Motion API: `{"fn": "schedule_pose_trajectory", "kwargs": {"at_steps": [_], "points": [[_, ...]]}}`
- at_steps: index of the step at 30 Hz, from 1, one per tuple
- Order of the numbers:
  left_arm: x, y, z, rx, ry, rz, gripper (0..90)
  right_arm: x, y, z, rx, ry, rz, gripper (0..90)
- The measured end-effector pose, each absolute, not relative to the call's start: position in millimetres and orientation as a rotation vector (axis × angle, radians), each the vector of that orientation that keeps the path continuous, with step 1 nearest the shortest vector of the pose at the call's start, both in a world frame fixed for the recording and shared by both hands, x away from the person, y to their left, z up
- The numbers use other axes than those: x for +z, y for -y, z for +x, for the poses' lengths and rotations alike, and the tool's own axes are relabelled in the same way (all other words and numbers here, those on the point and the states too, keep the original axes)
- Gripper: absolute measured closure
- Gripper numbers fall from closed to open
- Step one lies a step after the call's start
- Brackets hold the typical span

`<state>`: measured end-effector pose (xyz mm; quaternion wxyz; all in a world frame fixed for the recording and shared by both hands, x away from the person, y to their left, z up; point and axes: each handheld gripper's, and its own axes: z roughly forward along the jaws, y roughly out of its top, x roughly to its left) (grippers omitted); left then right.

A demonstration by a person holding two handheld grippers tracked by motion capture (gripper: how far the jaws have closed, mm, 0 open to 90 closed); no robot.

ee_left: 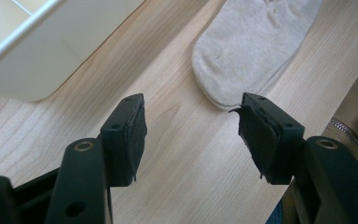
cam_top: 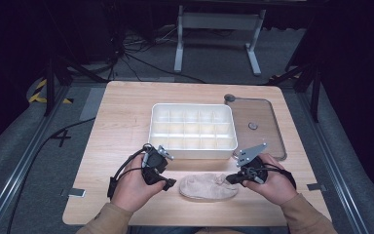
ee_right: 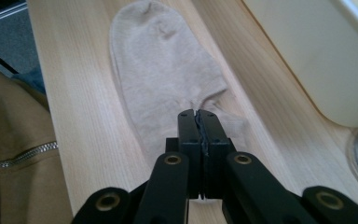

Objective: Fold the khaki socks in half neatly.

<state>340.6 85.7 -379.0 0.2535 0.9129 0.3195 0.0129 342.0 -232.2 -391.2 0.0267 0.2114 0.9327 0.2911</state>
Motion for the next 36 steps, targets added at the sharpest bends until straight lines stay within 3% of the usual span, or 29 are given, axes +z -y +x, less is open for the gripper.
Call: {"fn": "schedule_pose_trajectory", "kwargs": {"at_steps": [36], "points": [[-390,-70,338,-0.017,-0.858,2.490,41.9,-418,194,330,0.936,-2.969,0.547,89.9]]}}
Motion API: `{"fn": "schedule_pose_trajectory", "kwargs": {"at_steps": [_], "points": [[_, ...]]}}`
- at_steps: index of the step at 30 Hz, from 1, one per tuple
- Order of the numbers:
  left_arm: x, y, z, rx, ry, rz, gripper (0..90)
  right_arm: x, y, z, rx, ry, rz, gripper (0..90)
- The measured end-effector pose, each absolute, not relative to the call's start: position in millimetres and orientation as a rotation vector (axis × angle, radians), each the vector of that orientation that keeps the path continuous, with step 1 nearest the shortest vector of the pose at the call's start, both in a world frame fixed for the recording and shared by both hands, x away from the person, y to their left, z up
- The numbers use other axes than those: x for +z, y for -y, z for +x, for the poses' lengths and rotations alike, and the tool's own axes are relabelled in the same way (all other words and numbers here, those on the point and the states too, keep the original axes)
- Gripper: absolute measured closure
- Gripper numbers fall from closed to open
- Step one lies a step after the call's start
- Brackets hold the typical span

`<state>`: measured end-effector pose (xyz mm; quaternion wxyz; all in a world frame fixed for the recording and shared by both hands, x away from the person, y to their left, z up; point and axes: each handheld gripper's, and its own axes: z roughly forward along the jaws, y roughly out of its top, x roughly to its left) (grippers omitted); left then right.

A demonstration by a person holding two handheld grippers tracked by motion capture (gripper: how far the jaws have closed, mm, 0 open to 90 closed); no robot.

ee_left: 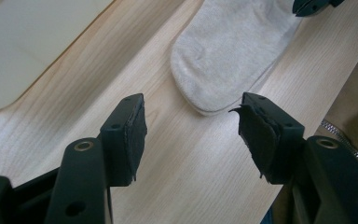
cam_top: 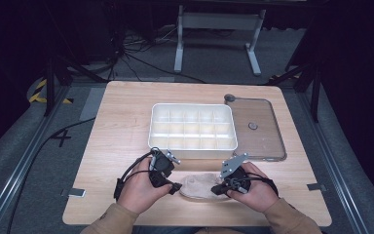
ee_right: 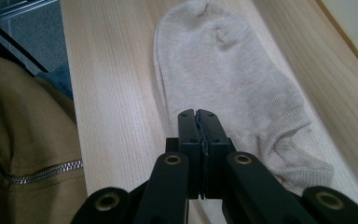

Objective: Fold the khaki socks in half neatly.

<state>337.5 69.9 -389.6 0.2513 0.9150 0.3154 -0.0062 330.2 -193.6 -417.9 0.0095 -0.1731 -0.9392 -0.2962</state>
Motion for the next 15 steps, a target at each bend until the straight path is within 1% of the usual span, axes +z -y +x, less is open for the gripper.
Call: {"fn": "schedule_pose_trajectory", "kwargs": {"at_steps": [10,13,15], "points": [[-395,-68,339,-0.028,-0.887,2.469,41.5,-428,187,330,-0.938,2.926,-0.533,89.9],[-399,-68,340,-0.066,-0.904,2.418,44.6,-431,185,329,-0.942,2.921,-0.527,89.9],[-401,-69,341,-0.081,-0.909,2.409,44.9,-432,184,329,-0.944,2.924,-0.529,89.8]]}}
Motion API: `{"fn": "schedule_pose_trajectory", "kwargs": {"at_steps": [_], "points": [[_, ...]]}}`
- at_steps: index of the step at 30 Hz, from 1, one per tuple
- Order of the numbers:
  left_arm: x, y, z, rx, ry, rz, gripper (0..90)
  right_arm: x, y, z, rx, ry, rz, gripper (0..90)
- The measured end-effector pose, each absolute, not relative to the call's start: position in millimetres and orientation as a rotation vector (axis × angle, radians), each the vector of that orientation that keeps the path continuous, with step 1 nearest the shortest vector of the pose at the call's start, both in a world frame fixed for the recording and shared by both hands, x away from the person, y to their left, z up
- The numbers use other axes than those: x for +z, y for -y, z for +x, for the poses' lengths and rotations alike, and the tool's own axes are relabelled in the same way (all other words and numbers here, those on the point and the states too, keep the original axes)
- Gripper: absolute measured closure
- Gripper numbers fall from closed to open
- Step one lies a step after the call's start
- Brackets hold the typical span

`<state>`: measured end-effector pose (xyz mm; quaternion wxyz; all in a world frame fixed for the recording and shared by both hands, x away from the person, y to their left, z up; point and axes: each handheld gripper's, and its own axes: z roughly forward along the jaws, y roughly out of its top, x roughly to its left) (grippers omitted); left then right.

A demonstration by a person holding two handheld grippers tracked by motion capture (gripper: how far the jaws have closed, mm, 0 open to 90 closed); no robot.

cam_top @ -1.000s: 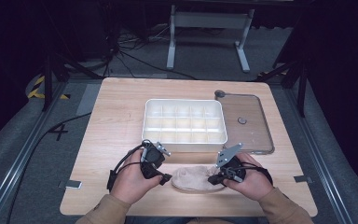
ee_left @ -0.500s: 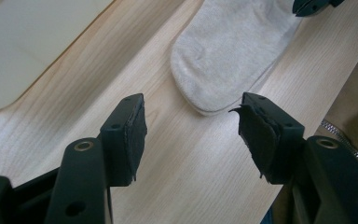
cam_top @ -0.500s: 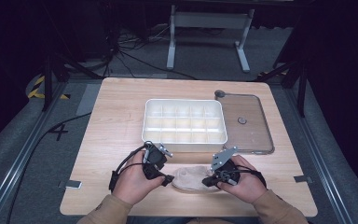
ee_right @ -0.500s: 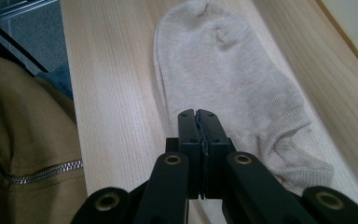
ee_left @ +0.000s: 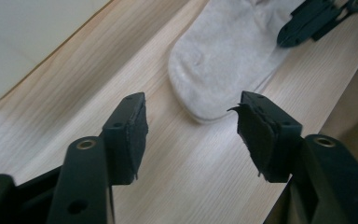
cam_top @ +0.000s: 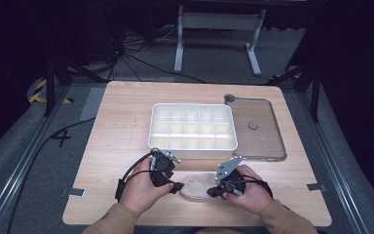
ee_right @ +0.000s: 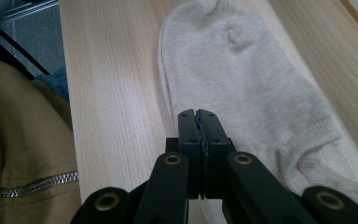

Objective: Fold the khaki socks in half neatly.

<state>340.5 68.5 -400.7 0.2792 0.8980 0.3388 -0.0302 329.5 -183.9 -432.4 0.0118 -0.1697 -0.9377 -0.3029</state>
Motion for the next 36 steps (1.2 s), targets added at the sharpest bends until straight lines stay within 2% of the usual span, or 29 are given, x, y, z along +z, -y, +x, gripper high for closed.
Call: {"fn": "schedule_pose_trajectory", "kwargs": {"at_steps": [12,24,31,36], "points": [[-408,-63,342,-0.047,-0.891,2.447,41.4,-446,178,330,-0.911,2.943,-0.519,89.8],[-424,-62,350,-0.124,-0.966,2.387,43.2,-447,180,329,-0.924,2.934,-0.529,89.8],[-434,-56,354,-0.222,-0.986,2.366,46.9,-448,180,327,-0.937,2.945,-0.532,89.8],[-440,-55,355,-0.364,-1.089,2.325,48.5,-447,180,326,-0.934,2.956,-0.527,89.7]]}}
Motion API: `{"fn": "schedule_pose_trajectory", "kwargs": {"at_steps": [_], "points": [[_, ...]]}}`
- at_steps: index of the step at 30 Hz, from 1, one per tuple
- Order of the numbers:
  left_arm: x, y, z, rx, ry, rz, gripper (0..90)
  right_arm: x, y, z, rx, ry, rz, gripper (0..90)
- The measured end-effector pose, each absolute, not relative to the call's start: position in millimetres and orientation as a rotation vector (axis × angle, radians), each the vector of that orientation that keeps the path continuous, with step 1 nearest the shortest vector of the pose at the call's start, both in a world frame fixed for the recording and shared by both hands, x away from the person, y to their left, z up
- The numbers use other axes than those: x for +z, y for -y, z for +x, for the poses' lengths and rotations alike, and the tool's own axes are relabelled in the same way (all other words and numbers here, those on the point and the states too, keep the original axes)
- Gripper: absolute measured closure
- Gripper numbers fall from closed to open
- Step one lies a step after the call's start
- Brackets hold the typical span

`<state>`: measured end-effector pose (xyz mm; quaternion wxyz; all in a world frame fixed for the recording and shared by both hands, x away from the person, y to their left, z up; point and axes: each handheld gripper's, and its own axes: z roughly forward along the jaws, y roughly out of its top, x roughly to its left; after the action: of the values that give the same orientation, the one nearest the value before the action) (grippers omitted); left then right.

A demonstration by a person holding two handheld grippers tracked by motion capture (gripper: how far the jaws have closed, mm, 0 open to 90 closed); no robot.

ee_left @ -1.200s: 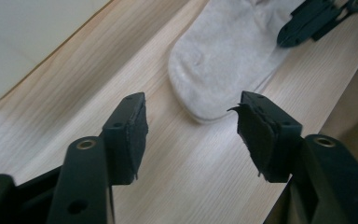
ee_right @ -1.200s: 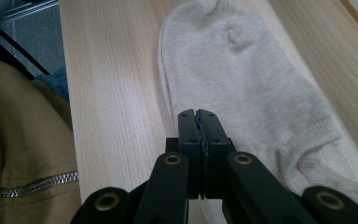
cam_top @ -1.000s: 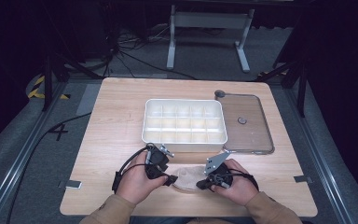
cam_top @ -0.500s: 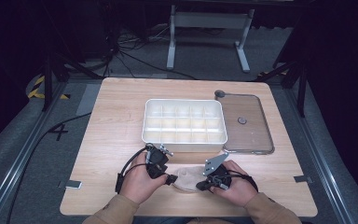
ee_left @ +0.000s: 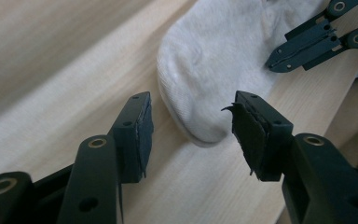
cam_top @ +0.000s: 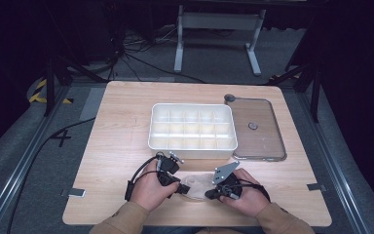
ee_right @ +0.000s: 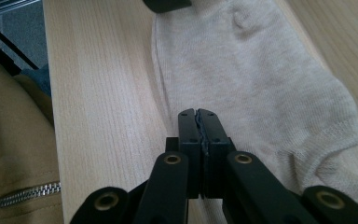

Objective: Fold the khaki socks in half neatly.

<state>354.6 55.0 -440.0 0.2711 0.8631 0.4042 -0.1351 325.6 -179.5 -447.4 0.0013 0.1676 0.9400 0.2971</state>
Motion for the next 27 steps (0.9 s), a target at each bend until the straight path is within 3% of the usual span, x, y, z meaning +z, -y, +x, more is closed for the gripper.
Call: {"fn": "schedule_pose_trajectory", "kwargs": {"at_steps": [5,16,21,27], "points": [[-440,-56,356,-0.349,-1.106,2.332,50.7,-448,180,325,0.938,-2.949,0.526,89.7],[-441,-53,355,-0.412,-1.144,2.306,65.5,-448,180,325,0.932,-2.946,0.514,89.7],[-436,-53,354,-0.396,-1.123,2.321,82.4,-448,179,324,0.932,-2.943,0.513,89.7],[-425,-53,350,-0.359,-1.076,2.298,85.3,-448,180,324,0.933,-2.940,0.513,89.7]]}}
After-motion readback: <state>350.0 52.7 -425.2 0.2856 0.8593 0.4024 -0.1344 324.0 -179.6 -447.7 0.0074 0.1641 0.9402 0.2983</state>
